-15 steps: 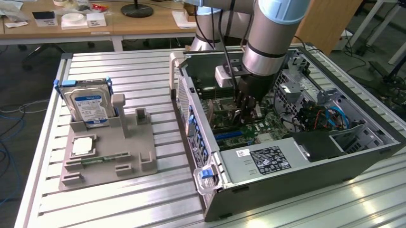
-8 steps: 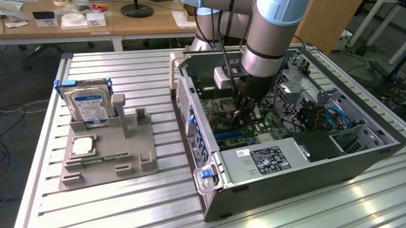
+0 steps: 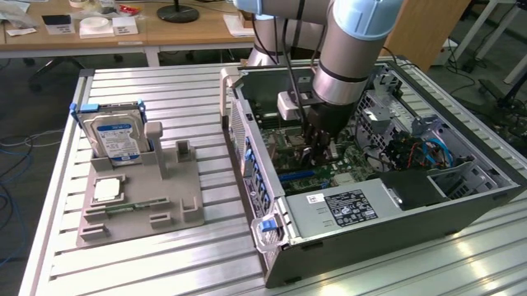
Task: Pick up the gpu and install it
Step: 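Insert the gpu into the slot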
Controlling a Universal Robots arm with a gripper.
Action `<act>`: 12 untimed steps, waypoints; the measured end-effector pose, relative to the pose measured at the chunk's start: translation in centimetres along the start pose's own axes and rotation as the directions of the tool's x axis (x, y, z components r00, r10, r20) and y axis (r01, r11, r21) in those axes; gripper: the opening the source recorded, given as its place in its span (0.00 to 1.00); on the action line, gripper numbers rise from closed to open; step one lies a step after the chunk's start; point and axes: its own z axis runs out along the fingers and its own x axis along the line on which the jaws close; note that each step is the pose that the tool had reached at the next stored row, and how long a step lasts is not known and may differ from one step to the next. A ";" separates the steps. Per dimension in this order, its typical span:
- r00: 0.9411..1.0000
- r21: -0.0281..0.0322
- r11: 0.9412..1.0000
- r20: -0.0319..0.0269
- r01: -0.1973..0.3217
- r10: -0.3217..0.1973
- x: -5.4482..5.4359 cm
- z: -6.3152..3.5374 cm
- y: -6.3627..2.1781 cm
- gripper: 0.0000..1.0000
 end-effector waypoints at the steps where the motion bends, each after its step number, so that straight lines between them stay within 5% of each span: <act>1: 1.000 0.000 1.000 0.000 0.000 0.000 0.0 0.12 0.01 0.28; 12: 1.000 0.000 1.000 0.000 0.000 0.000 0.1 1.10 0.68 0.28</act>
